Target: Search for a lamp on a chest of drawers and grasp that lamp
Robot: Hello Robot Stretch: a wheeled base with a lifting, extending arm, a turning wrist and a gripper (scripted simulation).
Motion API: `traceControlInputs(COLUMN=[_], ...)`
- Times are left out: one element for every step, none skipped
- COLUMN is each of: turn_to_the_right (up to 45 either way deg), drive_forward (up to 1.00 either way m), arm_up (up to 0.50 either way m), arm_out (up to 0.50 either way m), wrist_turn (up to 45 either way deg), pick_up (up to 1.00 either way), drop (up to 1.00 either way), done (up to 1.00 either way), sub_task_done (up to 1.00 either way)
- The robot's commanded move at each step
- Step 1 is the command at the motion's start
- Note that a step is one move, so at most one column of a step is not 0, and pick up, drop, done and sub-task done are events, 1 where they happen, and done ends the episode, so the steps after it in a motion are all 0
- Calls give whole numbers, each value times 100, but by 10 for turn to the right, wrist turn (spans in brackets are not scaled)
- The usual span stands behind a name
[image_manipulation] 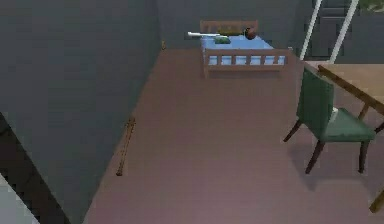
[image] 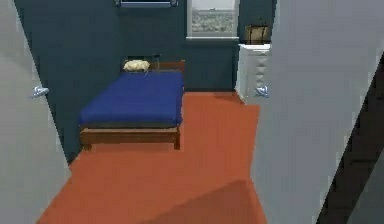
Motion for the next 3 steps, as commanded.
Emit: traceControlInputs(turn_to_the_right=[30, 0, 0], drive_forward=[0, 100, 75], arm_up=[0, 0, 0], arm_out=[0, 0, 0], wrist_turn=[0, 0, 0], pick_up=[0, 0, 0], drop=[0, 0, 0], done=[0, 0, 0], sub_task_done=[0, 0, 0])
